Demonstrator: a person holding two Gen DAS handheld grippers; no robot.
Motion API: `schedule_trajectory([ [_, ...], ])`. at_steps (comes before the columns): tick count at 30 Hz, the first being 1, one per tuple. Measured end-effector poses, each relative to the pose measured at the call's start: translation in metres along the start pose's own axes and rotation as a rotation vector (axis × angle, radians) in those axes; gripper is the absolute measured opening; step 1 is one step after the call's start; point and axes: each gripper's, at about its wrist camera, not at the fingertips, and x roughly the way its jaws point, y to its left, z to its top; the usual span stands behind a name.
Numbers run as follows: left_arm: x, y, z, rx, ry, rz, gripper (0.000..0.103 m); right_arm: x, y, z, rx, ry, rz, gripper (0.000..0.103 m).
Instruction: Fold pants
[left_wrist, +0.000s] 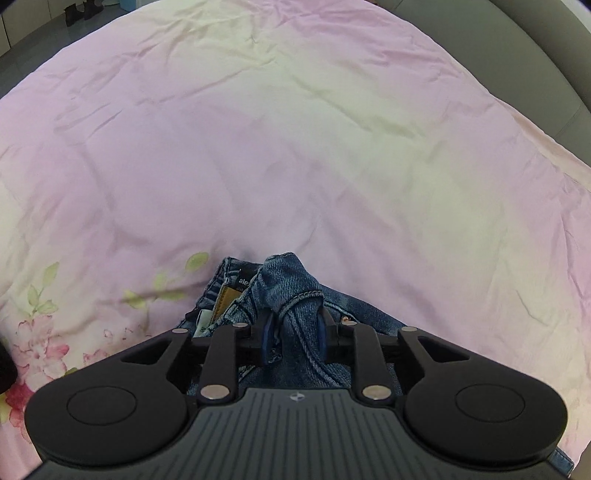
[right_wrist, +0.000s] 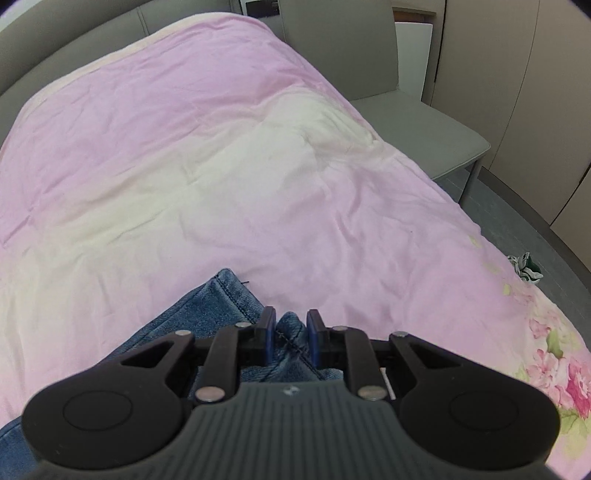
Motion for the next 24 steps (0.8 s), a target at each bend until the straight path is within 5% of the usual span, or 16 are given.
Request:
schedule_trajectory([
  [3, -0.009, -0.006, 0.004, 0.052, -0.028, 0.025, 0.055, 0.010, 0.003, 0.003, -0.015, 0.007, 0.016, 0.025],
  [8, -0.048, -0.027, 0.006, 0.249, -0.107, 0.000, 0.059, -0.017, 0.010, 0.013, -0.086, -0.046, 0.087, 0.049],
  [11, -0.068, -0.053, -0.014, 0.524, -0.159, -0.009, 0.062, -0.038, 0.024, 0.012, -0.210, -0.059, 0.151, 0.050],
  [14, -0.078, -0.079, -0.052, 0.868, -0.192, -0.001, 0.076, -0.059, 0.037, -0.001, -0.397, -0.073, 0.224, 0.057],
  [19, -0.056, -0.116, -0.125, 1.391, -0.120, 0.060, 0.078, -0.083, 0.067, -0.048, -0.836, -0.094, 0.320, 0.066],
  [24, -0.022, -0.127, -0.165, 1.697, -0.008, 0.163, 0.079, -0.087, 0.099, -0.108, -1.299, -0.054, 0.393, 0.067],
])
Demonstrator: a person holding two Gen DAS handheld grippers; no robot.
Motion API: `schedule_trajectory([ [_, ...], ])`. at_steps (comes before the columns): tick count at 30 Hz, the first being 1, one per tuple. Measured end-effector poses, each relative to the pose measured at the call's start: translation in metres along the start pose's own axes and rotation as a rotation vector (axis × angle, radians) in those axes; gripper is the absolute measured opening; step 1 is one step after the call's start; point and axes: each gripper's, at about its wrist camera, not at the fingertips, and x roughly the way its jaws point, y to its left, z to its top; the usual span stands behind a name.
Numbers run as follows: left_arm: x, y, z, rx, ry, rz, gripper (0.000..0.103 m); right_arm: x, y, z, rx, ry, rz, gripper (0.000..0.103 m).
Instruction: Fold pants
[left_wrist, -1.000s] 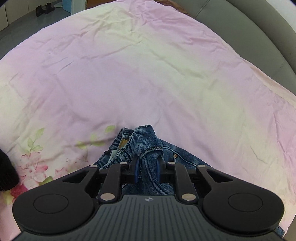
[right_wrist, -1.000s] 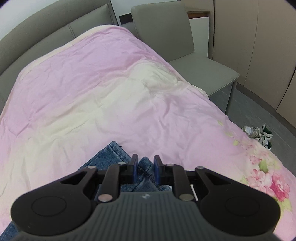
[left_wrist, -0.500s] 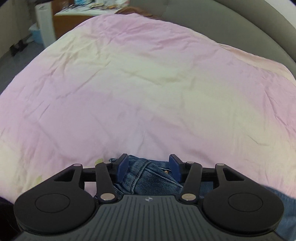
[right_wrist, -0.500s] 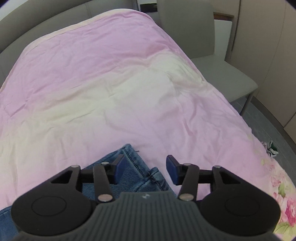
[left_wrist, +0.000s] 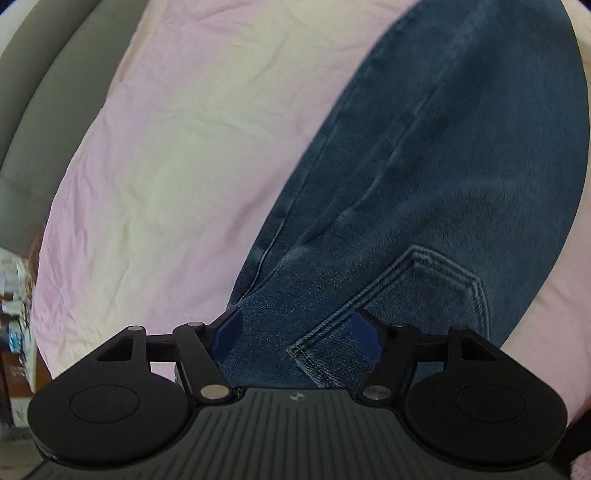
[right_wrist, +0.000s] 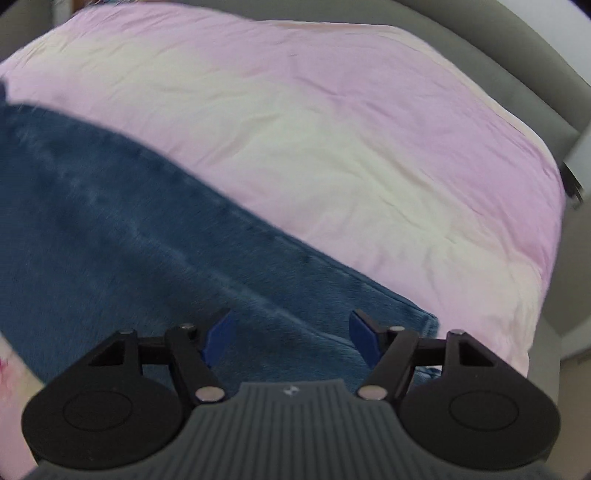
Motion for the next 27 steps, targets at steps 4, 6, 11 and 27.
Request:
schedule_trajectory([
  [4, 0.028, 0.000, 0.012, 0.125, 0.082, 0.040, 0.080, 0.025, 0.039, 0.004, -0.289, 0.082, 0.056, 0.067],
  [6, 0.043, 0.006, 0.019, 0.161, 0.131, 0.007, 0.083, 0.039, 0.048, 0.012, -0.373, 0.113, 0.064, 0.067],
  [11, 0.078, 0.014, 0.032, 0.164, 0.194, -0.057, 0.078, 0.067, 0.056, 0.031, -0.438, 0.187, 0.128, 0.061],
  [27, 0.089, 0.013, 0.010, 0.137, 0.115, -0.007, 0.088, 0.089, 0.051, 0.045, -0.406, 0.210, 0.082, 0.073],
])
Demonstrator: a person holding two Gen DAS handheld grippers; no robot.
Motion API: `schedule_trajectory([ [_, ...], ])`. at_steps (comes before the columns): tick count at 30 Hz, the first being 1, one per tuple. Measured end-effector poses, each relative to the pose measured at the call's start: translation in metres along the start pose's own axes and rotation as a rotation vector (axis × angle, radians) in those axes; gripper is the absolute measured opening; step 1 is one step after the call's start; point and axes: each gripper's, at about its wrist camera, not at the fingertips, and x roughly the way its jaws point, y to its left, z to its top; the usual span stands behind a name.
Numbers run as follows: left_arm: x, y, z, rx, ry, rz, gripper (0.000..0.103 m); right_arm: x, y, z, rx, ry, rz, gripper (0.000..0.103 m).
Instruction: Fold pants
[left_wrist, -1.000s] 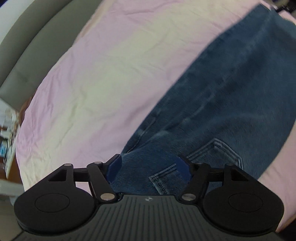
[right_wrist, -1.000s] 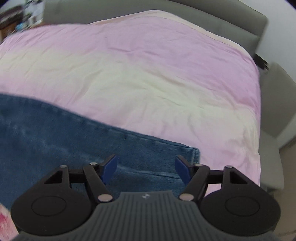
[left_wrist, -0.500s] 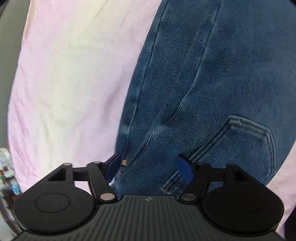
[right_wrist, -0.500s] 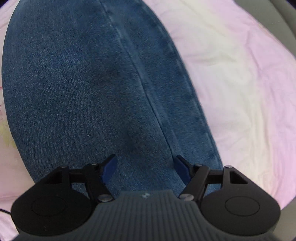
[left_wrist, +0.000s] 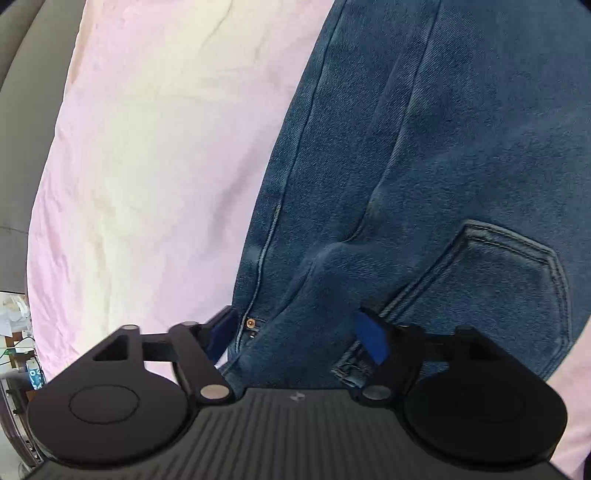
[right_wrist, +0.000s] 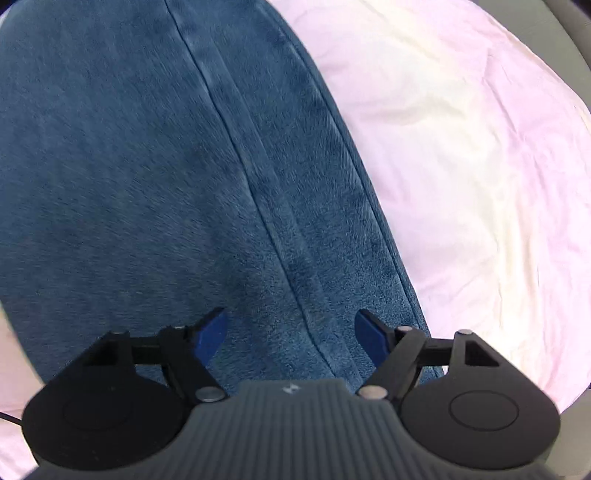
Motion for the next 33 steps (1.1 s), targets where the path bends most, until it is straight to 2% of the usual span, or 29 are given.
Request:
schedule_trajectory([
  [2, 0.010, 0.005, 0.003, -0.041, 0.024, -0.034, 0.087, 0.007, -0.005, 0.000, 0.043, 0.011, 0.034, 0.069],
  [3, 0.014, 0.008, 0.004, -0.067, 0.033, -0.054, 0.081, 0.008, -0.009, -0.002, 0.075, 0.014, 0.074, 0.058],
  [4, 0.017, 0.010, 0.004, -0.090, 0.036, -0.075, 0.077, 0.012, -0.012, -0.001, 0.111, 0.014, 0.107, 0.053],
  [5, 0.017, 0.009, 0.003, -0.105, 0.032, -0.074, 0.073, 0.009, -0.010, -0.002, 0.117, 0.009, 0.107, 0.041],
  [6, 0.015, 0.006, 0.002, -0.110, 0.021, -0.056, 0.065, 0.006, -0.006, -0.004, 0.094, 0.005, 0.093, 0.023],
  [8, 0.007, 0.001, -0.003, -0.125, -0.008, -0.002, 0.053, -0.003, -0.001, -0.011, 0.067, 0.001, 0.074, 0.005],
  [9, 0.001, -0.001, -0.006, -0.148, -0.020, 0.013, 0.045, -0.009, 0.001, -0.014, 0.073, -0.013, 0.067, 0.002],
  [12, -0.022, 0.001, -0.023, -0.254, -0.071, 0.050, 0.034, -0.032, 0.006, -0.022, 0.093, -0.071, 0.026, 0.001],
  [14, -0.038, 0.003, -0.036, -0.337, -0.106, 0.066, 0.031, -0.049, 0.012, -0.029, 0.084, -0.101, -0.008, 0.000],
  [16, -0.054, 0.003, -0.046, -0.408, -0.131, 0.086, 0.029, -0.070, 0.015, -0.034, 0.073, -0.121, -0.048, 0.000],
  [19, -0.069, 0.006, -0.054, -0.462, -0.148, 0.103, 0.028, -0.100, 0.013, -0.037, 0.070, -0.144, -0.096, 0.000],
  [23, -0.067, 0.032, -0.046, -0.532, -0.145, 0.128, 0.027, -0.119, -0.013, -0.025, 0.128, -0.164, -0.157, 0.000],
  [25, -0.052, 0.048, -0.033, -0.560, -0.124, 0.146, 0.025, -0.108, -0.027, -0.013, 0.182, -0.138, -0.159, 0.000],
  [29, -0.015, 0.067, -0.004, -0.576, -0.073, 0.178, 0.021, -0.058, -0.036, 0.010, 0.189, -0.053, -0.210, 0.000],
  [31, -0.004, 0.065, -0.004, -0.541, -0.035, 0.167, 0.021, -0.036, -0.039, 0.017, 0.215, -0.040, -0.217, 0.000],
  [33, 0.006, 0.064, -0.005, -0.557, -0.028, 0.164, 0.021, -0.017, -0.039, 0.022, 0.234, -0.027, -0.216, 0.000],
])
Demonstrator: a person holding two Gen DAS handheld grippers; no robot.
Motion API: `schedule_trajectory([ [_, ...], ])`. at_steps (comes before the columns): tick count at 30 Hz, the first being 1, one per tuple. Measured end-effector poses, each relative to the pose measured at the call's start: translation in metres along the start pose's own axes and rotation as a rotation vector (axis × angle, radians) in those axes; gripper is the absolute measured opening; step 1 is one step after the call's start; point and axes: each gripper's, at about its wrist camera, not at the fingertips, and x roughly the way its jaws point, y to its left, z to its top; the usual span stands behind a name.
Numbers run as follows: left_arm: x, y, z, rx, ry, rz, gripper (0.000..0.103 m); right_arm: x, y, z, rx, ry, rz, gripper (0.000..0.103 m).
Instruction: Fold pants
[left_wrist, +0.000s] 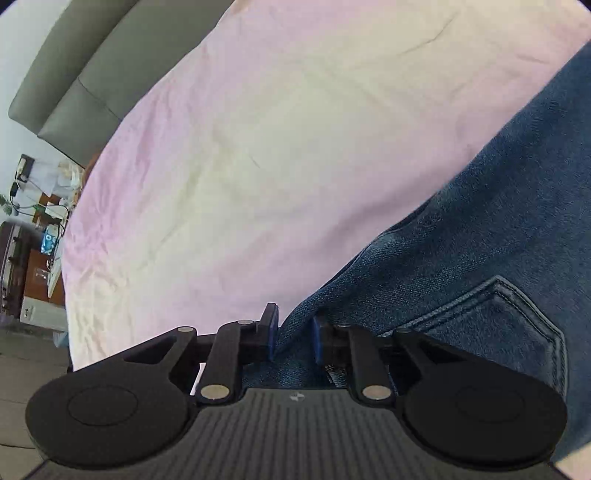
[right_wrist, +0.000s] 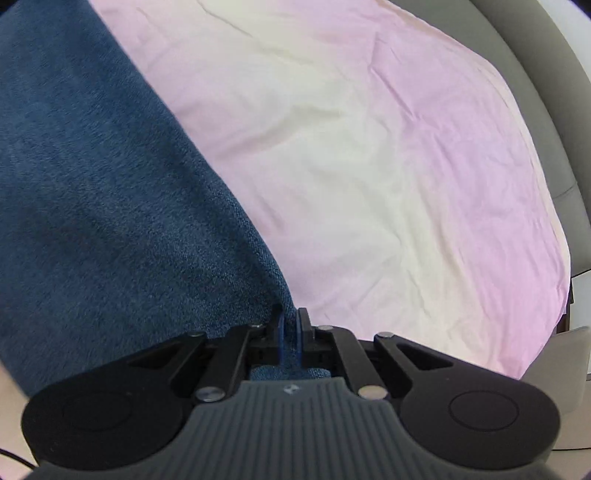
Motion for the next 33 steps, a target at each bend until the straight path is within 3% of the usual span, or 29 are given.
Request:
schedule_trajectory([
  [5, 0.016, -0.003, -0.004, -0.062, -0.007, 0.016, 0.021, 0.023, 0.005, -0.008, 0.012, 0.015, 0.013, 0.000],
  [8, 0.026, -0.013, 0.000, -0.031, 0.009, 0.030, 0.021, 0.022, -0.005, -0.017, 0.048, 0.016, 0.042, 0.001],
  [10, 0.024, -0.012, -0.001, -0.031, 0.004, 0.040, 0.027, 0.021, -0.021, -0.021, 0.091, 0.014, 0.070, 0.003],
  [11, 0.022, -0.009, -0.002, -0.043, -0.003, 0.042, 0.030, 0.023, -0.035, -0.016, 0.122, 0.008, 0.085, 0.013],
  [12, 0.016, -0.006, -0.004, -0.058, -0.014, 0.040, 0.036, 0.018, -0.043, -0.019, 0.156, 0.002, 0.081, 0.034],
  [14, 0.001, 0.001, -0.005, -0.127, -0.057, 0.053, 0.053, 0.000, -0.064, -0.033, 0.230, -0.029, 0.072, 0.046],
  [18, -0.039, 0.009, -0.010, -0.239, -0.141, -0.001, 0.055, -0.037, -0.108, -0.085, 0.452, -0.021, 0.025, 0.046],
  [24, -0.091, -0.026, -0.027, -0.290, -0.166, -0.117, 0.055, -0.066, -0.150, -0.208, 0.906, 0.034, -0.047, 0.043],
  [29, -0.117, -0.068, -0.050, -0.301, -0.166, -0.251, 0.055, -0.054, -0.124, -0.279, 1.195, -0.008, -0.013, 0.032],
  [33, -0.132, -0.107, -0.073, -0.293, -0.140, -0.292, 0.055, -0.048, -0.089, -0.307, 1.281, -0.025, 0.014, 0.023],
])
